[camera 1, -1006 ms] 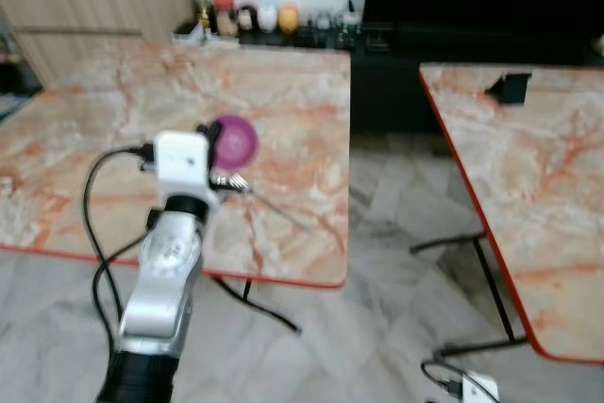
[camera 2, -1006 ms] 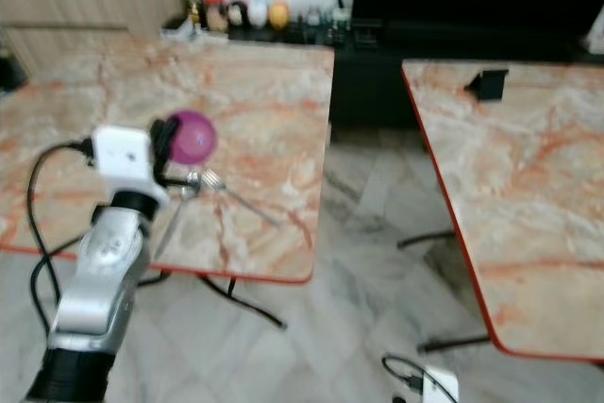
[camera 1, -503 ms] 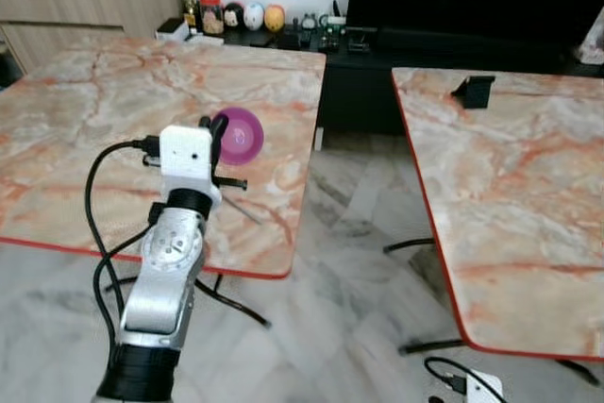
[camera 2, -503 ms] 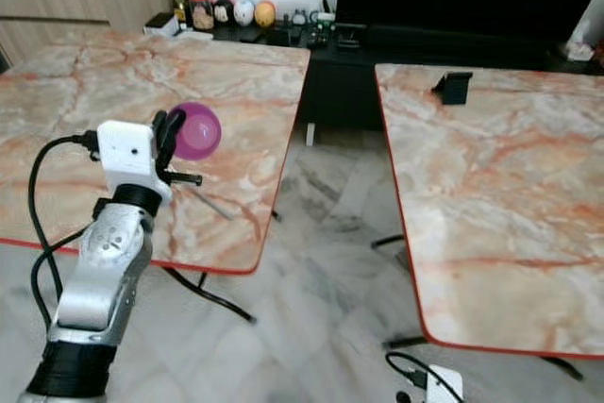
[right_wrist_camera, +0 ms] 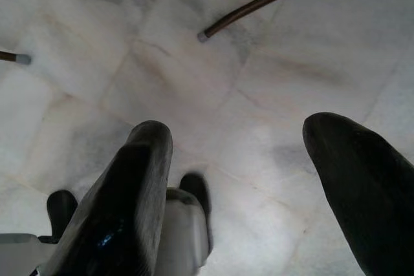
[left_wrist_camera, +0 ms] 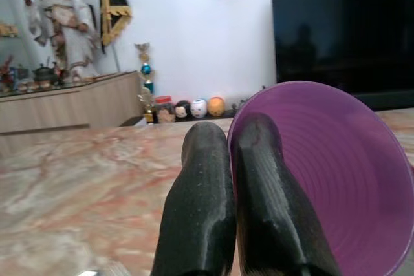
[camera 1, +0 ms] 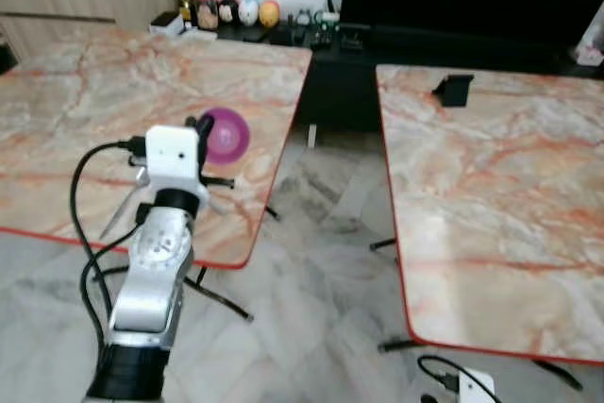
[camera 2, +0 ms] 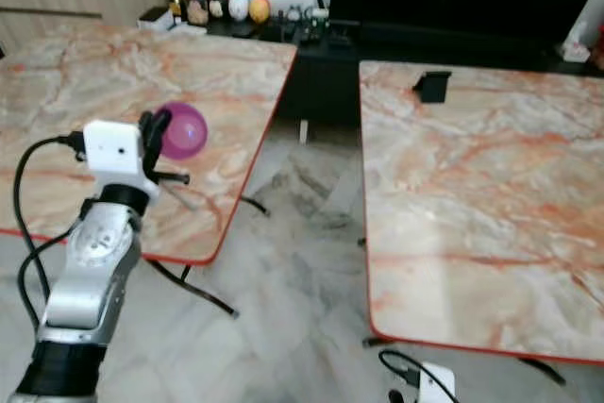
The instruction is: Setting the table
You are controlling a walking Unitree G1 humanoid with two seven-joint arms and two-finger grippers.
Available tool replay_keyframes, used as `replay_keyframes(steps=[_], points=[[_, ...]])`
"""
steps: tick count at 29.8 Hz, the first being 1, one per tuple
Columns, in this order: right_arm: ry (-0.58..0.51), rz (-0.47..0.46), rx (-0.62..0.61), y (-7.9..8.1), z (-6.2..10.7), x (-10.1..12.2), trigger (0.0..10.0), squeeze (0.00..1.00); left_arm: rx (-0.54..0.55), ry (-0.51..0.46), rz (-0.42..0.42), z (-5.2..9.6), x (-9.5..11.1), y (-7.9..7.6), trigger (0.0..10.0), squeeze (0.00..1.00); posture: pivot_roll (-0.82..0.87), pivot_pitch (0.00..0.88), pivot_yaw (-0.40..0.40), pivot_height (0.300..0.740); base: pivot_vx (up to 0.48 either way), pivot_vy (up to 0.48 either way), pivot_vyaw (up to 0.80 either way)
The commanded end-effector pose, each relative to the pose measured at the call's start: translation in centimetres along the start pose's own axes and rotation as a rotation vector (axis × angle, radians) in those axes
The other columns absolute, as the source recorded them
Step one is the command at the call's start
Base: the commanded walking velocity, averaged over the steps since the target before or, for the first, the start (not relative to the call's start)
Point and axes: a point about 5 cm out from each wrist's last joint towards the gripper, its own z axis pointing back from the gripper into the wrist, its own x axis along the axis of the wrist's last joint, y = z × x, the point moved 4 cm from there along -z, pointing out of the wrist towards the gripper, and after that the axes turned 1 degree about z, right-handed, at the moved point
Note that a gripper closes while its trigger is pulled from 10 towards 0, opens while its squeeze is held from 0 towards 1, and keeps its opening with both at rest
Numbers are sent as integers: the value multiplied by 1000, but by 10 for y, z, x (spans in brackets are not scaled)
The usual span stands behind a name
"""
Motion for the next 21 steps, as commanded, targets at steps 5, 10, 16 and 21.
replay_keyframes(steps=[5, 10, 16, 21], points=[[-1, -1, -13, -6, 0, 1, 10000, 0, -18, -18, -4, -2, 4, -6, 10000, 0, 123, 0, -56, 740, 0, -266, 0], [-1, 1, -12, -6, 0, 1, 10000, 0, -16, -23, -5, -3, 6, -6, 10000, 0, 125, 0, -57, 740, 0, -266, 0], [-1, 2, -11, -6, 0, 1, 10000, 0, -17, -27, -3, -3, 6, -6, 10000, 0, 124, 0, -57, 740, 0, -265, 0], [-2, 7, -12, -6, 0, 1, 10000, 0, -17, -27, -2, -3, 6, -7, 10000, 0, 125, 0, -58, 740, 0, -265, 0]])
